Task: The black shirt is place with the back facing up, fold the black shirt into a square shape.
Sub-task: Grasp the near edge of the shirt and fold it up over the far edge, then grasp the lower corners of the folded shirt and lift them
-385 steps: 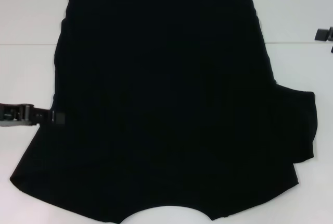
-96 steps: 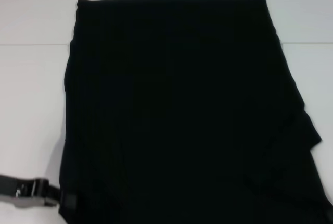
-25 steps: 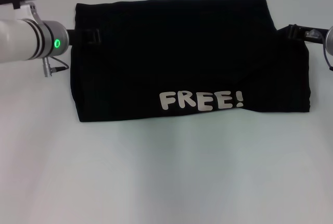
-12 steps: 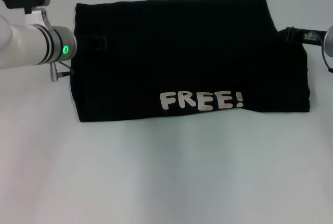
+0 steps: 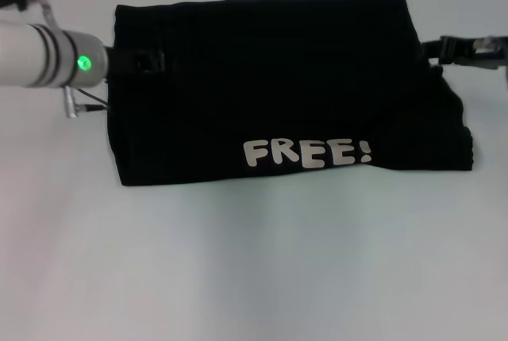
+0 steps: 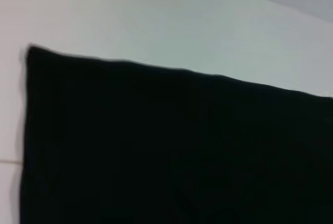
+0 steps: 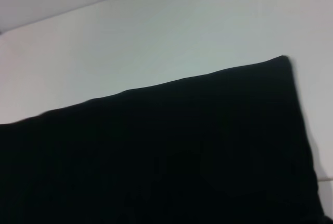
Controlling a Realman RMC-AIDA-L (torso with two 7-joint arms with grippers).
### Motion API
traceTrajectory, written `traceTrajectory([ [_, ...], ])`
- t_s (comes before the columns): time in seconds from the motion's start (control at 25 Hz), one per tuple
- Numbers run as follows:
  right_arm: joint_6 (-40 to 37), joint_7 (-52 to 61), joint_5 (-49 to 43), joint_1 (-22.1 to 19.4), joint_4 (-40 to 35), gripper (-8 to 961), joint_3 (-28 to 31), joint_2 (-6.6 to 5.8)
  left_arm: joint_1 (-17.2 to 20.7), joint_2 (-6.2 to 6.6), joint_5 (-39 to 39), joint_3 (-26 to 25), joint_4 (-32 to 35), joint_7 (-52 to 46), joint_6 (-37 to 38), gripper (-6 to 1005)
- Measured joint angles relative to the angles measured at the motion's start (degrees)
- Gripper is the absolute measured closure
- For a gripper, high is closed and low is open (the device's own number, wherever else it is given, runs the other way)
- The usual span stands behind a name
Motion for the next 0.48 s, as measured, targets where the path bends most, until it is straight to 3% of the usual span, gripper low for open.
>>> traceTrajectory([
  [0.12, -6.71, 3.62, 0.0, -0.46, -3.12, 626, 0.08, -1.78, 0.78, 0.97, -0.22, -4.28, 3.39, -0.48, 7.95, 757],
  [0.28, -11.89, 6.23, 0.0, -1.33, -6.78, 475, 0.14, -2.48, 2.85, 1.33, -1.43, -8.5, 6.77, 0.31, 15.17, 582],
  [0.36, -14.02, 6.79, -0.01, -1.55, -7.81, 390, 0.21, -2.52, 4.54, 1.67, -2.2, -8.92, 7.28, 1.17, 18.06, 369],
  [0.48, -17.16, 8.29, -0.06, -1.52, -9.03, 262, 0.24, -2.84, 7.31, 2.62, -2.58, -9.19, 6.75, 2.4, 21.41, 365],
])
